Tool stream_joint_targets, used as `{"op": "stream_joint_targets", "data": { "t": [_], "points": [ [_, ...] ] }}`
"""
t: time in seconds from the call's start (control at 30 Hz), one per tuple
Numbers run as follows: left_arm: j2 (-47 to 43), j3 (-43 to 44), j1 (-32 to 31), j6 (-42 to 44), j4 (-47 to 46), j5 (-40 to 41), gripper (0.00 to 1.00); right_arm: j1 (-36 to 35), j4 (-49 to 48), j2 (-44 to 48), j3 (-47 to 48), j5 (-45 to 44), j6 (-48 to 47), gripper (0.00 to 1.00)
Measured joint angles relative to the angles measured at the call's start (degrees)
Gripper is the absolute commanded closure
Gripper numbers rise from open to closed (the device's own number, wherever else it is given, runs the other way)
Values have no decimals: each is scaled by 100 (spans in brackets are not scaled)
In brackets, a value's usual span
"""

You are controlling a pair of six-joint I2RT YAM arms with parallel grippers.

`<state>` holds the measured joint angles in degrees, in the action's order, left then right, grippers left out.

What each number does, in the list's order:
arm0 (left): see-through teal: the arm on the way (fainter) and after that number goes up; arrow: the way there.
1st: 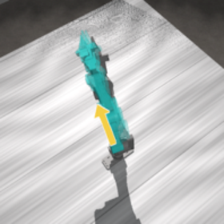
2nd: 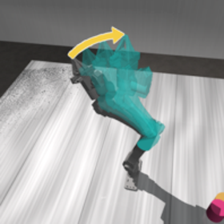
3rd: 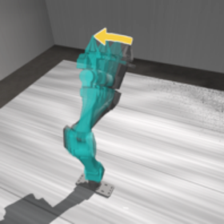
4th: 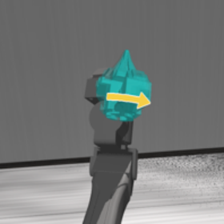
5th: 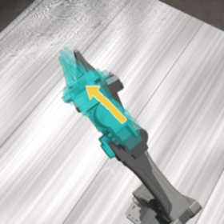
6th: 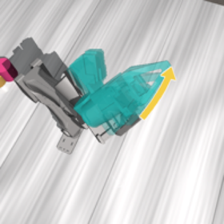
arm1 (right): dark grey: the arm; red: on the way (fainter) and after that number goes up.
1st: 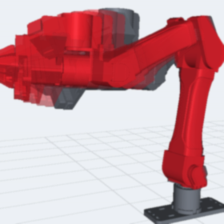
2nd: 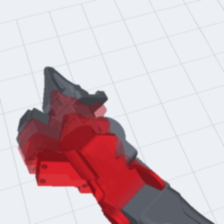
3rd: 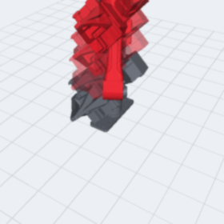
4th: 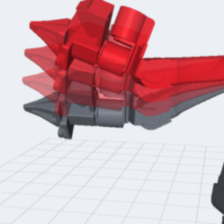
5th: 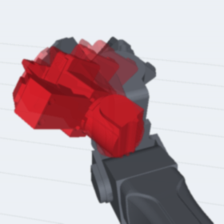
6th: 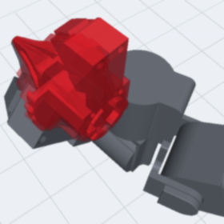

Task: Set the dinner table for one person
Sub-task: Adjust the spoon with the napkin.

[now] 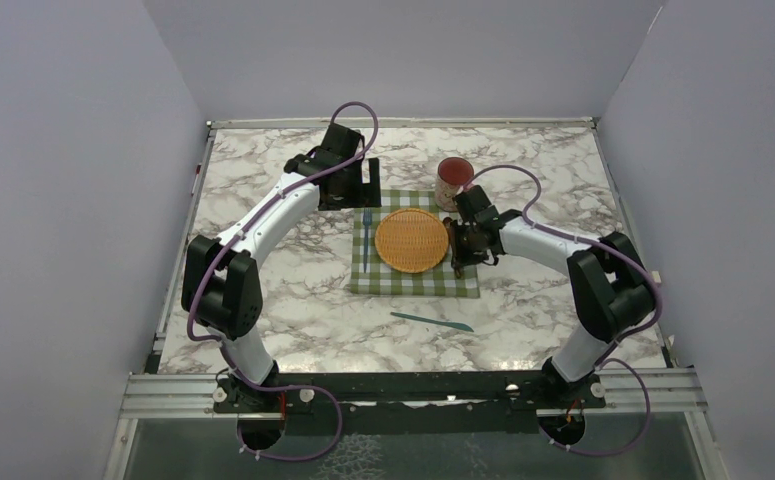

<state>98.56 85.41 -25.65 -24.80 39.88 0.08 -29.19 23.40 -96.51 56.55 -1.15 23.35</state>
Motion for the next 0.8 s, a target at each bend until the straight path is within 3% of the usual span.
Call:
{"op": "stream_joint_targets", "data": {
  "t": [0.43,0.8],
  "points": [
    [0,7,0,7,-2,0,6,-11,68,-63,81,-4,369,94],
    [2,39,0,59,0,-2,6,-13,107,-66,81,-129,743,96]
  ]
}}
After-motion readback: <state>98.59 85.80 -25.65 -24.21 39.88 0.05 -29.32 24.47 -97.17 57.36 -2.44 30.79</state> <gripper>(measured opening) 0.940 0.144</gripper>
